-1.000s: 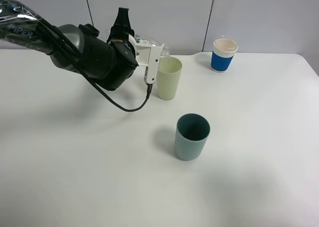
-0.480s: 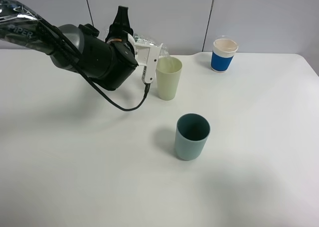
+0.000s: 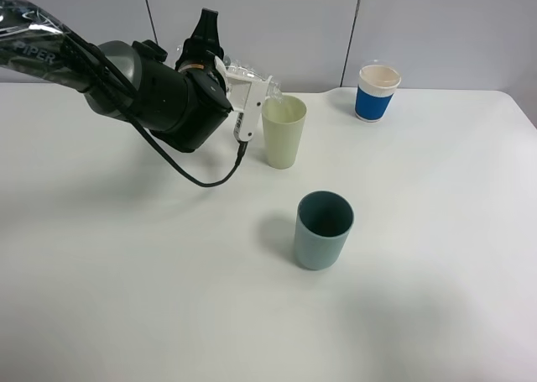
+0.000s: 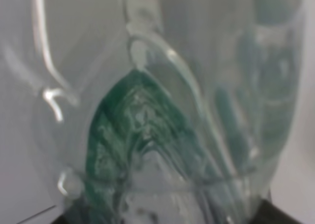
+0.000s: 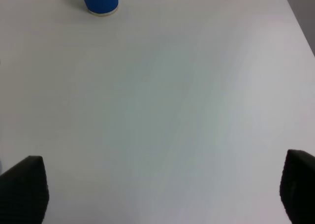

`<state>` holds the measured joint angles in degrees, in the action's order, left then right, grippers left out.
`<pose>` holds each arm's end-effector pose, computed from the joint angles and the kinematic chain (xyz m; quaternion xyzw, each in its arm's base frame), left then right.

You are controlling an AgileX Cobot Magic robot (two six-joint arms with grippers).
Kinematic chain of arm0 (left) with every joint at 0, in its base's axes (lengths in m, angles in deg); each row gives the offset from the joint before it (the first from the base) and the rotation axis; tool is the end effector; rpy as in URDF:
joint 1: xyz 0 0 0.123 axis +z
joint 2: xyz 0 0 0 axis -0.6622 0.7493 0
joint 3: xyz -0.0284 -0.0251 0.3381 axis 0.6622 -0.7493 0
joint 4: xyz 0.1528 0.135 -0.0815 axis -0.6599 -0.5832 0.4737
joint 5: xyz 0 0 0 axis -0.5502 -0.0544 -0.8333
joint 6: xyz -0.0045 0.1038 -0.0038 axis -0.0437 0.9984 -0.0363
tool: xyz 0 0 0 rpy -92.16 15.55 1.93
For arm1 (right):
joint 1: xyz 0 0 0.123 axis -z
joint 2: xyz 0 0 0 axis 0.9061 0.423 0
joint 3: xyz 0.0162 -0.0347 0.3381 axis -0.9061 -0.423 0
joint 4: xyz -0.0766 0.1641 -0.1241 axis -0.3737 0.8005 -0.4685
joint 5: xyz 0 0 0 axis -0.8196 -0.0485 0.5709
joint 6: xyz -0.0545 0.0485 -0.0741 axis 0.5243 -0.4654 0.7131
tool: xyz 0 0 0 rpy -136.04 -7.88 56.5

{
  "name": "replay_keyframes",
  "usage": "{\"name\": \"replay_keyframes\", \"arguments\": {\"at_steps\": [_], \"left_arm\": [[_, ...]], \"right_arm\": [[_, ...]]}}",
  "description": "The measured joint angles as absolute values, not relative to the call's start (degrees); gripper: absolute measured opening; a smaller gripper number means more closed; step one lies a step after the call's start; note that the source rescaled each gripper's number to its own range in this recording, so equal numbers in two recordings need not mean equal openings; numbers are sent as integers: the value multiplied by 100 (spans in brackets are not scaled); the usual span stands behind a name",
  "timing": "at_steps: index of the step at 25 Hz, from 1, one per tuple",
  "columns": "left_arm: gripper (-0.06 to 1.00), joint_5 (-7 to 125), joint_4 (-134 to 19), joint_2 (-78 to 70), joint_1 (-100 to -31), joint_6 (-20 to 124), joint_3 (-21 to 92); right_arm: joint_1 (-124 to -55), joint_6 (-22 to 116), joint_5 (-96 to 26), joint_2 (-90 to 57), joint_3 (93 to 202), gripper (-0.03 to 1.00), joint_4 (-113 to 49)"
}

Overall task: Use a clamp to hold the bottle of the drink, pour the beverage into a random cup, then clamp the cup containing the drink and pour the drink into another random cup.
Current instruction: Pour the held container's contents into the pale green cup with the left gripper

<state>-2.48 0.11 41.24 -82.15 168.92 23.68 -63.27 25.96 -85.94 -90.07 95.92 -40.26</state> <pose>0.3751 -0.2128 0.2428 0.5685 0.5232 0.5571 0.3044 -0.0780 0.0023 0.2567 -0.0004 0.8504 -0.0160 0.5259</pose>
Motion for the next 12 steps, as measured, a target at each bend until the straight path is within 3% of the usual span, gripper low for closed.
{"name": "replay_keyframes", "arguments": {"at_steps": [12], "left_arm": [[0,-402,-53,4124,-8215,17128,2368]], "right_arm": [[-6327,2596,-8594,-9007,9592,83,-4026]]}}
